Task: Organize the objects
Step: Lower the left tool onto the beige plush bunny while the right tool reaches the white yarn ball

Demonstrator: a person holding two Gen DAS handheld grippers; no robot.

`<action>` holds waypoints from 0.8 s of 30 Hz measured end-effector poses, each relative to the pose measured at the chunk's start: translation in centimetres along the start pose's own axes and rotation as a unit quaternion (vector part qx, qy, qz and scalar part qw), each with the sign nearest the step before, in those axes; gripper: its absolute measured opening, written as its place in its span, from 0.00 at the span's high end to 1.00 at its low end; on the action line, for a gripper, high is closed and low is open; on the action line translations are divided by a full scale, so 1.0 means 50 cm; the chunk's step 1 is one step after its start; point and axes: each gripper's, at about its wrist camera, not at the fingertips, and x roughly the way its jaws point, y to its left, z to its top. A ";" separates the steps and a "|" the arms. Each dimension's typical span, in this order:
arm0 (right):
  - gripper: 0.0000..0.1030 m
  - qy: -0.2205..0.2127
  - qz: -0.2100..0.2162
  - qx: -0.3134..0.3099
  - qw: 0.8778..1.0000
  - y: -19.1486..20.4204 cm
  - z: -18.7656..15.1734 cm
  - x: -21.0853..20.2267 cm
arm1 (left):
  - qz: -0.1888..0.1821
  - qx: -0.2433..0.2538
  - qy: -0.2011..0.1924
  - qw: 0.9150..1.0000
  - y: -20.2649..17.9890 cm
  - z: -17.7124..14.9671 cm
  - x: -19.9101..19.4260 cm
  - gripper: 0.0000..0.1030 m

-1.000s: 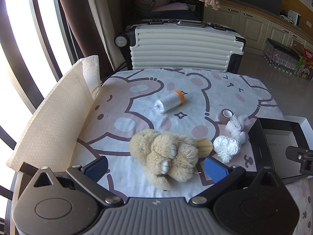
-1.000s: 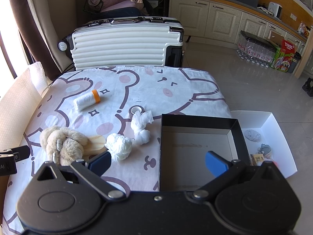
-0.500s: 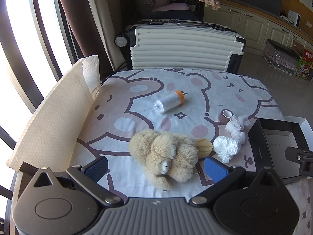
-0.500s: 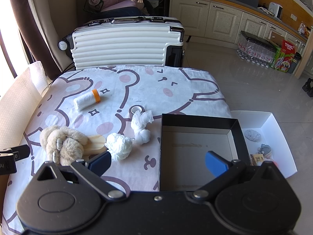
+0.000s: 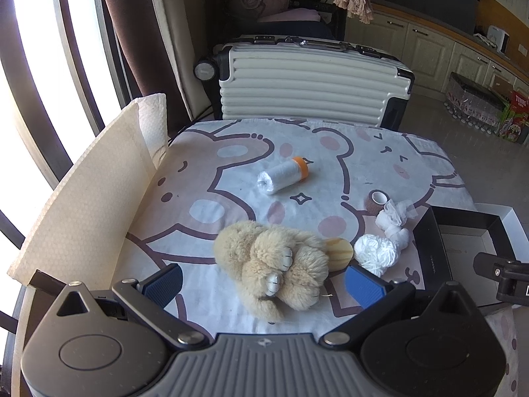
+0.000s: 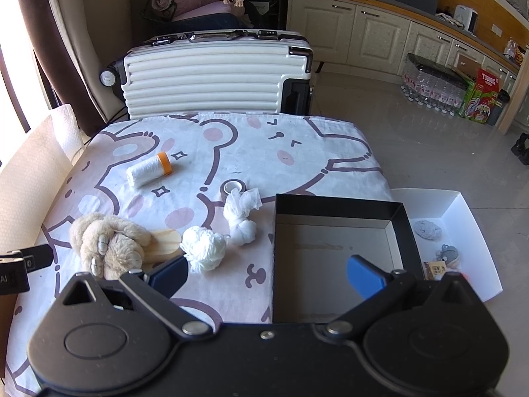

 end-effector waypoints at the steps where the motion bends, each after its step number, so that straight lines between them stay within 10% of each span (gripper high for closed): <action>1: 0.00 -0.004 0.003 0.001 1.000 0.000 0.002 -0.003 | 0.000 0.000 -0.003 1.000 -0.002 0.003 -0.003 0.00; 24: 0.00 -0.088 0.061 0.007 0.994 0.069 0.188 -0.002 | -0.012 -0.080 -0.050 0.995 0.049 0.160 0.024 0.00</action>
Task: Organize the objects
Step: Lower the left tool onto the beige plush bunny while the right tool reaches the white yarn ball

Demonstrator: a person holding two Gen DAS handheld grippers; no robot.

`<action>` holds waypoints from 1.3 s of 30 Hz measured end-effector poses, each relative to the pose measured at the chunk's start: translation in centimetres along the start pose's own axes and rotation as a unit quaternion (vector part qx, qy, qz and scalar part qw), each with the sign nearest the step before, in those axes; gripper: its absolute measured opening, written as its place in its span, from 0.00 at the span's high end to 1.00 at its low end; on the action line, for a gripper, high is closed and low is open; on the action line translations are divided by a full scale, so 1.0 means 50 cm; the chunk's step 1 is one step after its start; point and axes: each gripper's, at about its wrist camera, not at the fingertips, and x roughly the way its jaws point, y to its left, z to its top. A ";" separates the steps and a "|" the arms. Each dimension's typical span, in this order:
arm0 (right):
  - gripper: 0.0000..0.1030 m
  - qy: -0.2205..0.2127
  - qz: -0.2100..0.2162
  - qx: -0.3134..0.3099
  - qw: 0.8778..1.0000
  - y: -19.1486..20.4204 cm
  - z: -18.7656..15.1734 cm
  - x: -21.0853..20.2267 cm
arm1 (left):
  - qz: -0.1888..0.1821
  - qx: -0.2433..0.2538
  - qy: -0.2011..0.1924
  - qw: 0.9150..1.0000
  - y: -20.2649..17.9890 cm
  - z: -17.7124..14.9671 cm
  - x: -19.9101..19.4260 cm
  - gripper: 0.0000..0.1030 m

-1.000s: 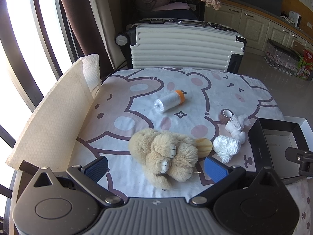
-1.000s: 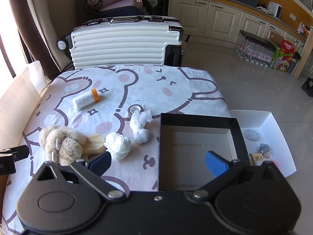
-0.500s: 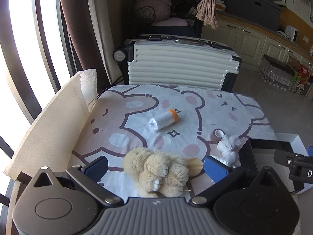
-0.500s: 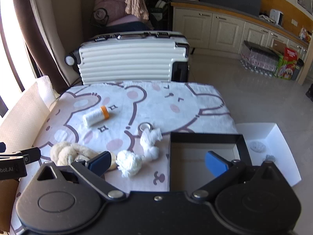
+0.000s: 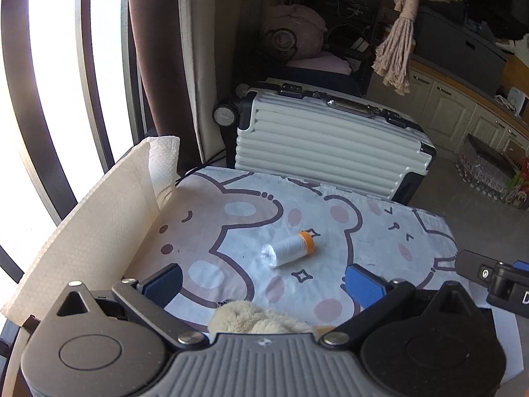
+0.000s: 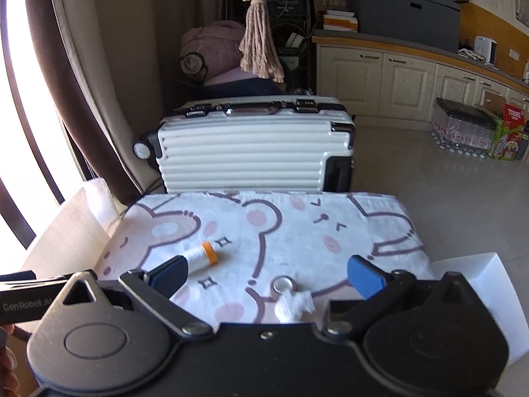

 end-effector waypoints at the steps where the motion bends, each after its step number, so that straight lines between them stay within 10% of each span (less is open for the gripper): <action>1: 0.00 -0.001 0.002 0.003 1.000 0.003 0.006 0.008 | 0.003 -0.008 0.000 1.000 0.000 0.007 0.006 0.00; 27: 0.00 0.091 0.025 0.014 0.995 0.010 -0.106 0.252 | -0.017 -0.146 0.157 0.977 0.071 -0.104 0.254 0.00; 34: 0.71 0.136 0.039 -0.036 0.989 0.063 -0.135 0.309 | -0.066 -0.256 0.189 0.946 0.110 -0.140 0.274 0.00; 39: 0.97 0.157 0.099 0.007 0.983 0.070 -0.142 0.331 | -0.090 -0.321 0.202 0.921 0.140 -0.169 0.293 0.04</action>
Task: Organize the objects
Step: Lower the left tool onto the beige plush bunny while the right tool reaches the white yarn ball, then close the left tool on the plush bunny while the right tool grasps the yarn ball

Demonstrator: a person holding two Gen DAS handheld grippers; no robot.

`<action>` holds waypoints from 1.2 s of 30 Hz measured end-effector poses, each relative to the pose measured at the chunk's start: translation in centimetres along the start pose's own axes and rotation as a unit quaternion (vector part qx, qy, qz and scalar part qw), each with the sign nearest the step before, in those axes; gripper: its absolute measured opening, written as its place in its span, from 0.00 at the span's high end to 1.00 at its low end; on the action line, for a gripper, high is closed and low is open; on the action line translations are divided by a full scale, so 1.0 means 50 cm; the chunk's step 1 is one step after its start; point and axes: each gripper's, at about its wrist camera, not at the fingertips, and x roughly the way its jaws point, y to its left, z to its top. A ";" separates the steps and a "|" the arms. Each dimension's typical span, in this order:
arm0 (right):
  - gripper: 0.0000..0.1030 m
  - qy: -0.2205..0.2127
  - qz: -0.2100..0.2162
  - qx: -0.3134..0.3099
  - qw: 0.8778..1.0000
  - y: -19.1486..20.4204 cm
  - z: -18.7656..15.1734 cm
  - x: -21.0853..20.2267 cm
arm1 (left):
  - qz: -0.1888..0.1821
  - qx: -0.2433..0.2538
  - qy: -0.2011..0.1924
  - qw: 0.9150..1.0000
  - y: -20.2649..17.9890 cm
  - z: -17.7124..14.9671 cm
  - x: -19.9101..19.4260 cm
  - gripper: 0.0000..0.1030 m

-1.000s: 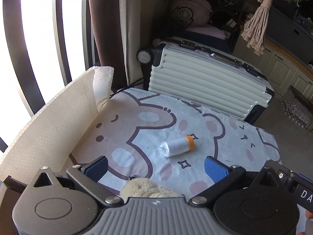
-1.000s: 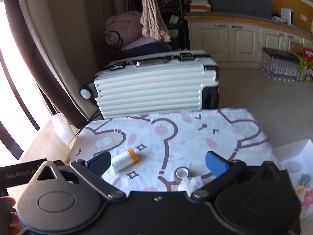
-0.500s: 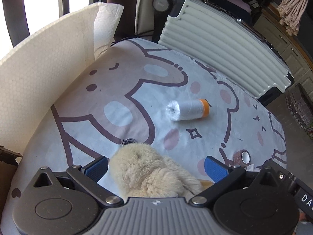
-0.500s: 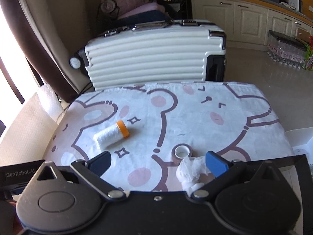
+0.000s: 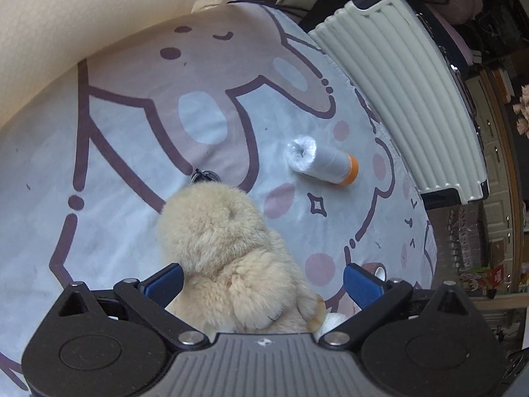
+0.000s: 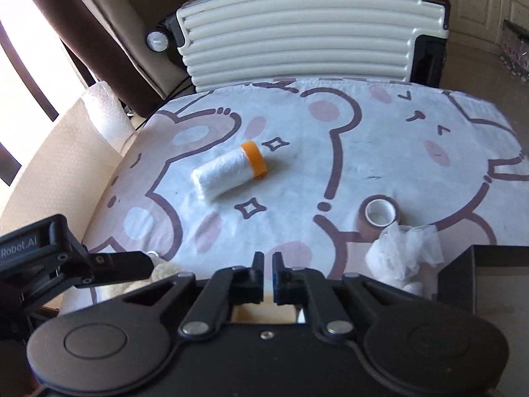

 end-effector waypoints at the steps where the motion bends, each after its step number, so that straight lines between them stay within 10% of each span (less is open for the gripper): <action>1: 0.98 0.003 0.008 0.002 1.000 0.003 0.000 0.006 | -0.002 -0.015 0.002 1.000 0.010 0.000 0.004 0.07; 16: 0.99 0.121 0.110 -0.006 0.986 0.055 -0.058 0.076 | -0.027 -0.079 0.026 0.996 0.065 -0.004 0.051 0.26; 25: 0.99 0.182 0.141 -0.023 0.973 0.102 -0.100 0.093 | 0.013 0.081 -0.008 0.997 0.008 0.014 0.005 0.32; 36: 0.93 0.100 0.085 0.003 0.991 -0.014 -0.047 -0.029 | 0.050 0.207 -0.013 0.977 -0.055 -0.011 0.004 0.12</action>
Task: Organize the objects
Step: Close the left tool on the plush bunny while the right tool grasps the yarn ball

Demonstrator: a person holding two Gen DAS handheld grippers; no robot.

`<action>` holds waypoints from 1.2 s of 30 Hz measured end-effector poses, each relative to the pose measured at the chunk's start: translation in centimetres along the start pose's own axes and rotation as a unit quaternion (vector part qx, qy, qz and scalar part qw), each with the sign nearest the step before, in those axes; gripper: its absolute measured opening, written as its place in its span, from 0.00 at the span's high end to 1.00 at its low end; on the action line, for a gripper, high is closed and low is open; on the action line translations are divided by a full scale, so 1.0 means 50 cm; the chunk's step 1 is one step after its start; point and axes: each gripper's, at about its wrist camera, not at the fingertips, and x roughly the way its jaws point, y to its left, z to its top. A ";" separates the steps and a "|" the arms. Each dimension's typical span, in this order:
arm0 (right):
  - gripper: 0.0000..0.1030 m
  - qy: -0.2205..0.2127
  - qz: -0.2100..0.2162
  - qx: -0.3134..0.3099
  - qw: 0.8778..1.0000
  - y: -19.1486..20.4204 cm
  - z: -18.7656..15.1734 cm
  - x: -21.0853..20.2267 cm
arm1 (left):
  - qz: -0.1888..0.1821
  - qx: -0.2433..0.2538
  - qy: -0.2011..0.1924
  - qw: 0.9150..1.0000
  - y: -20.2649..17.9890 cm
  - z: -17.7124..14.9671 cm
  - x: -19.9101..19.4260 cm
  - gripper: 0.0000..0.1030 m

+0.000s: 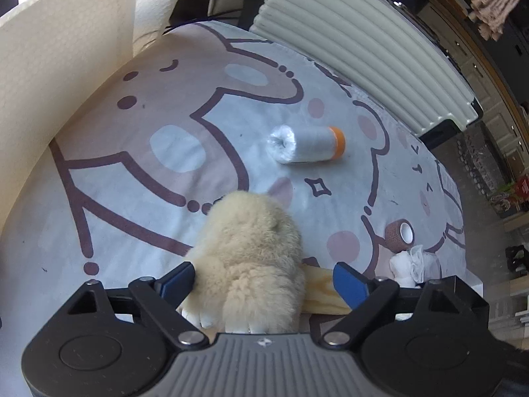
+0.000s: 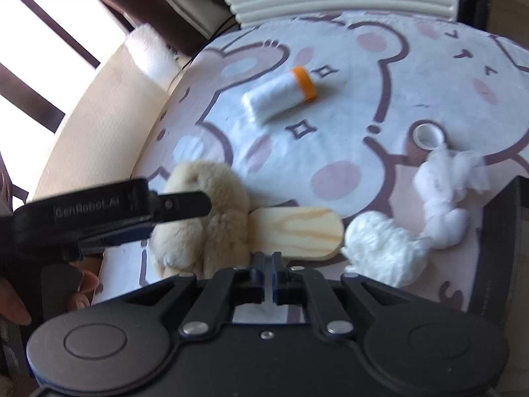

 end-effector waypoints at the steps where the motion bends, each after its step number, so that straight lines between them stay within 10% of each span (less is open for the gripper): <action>1: 0.91 -0.015 -0.003 0.012 1.000 -0.012 0.002 -0.016 | 0.006 0.011 0.001 1.000 -0.007 -0.001 0.003 0.11; 13: 0.50 -0.063 -0.090 0.085 0.990 -0.108 -0.002 -0.026 | 0.037 0.055 0.048 0.997 -0.015 -0.021 0.069 0.12; 27: 0.39 -0.030 -0.092 0.046 0.994 -0.108 -0.004 0.033 | 0.028 0.057 0.050 0.997 0.014 -0.010 0.085 0.20; 36: 0.40 -0.011 -0.086 0.054 0.995 -0.129 -0.014 0.049 | -0.013 0.036 0.076 0.996 0.050 -0.005 0.077 0.06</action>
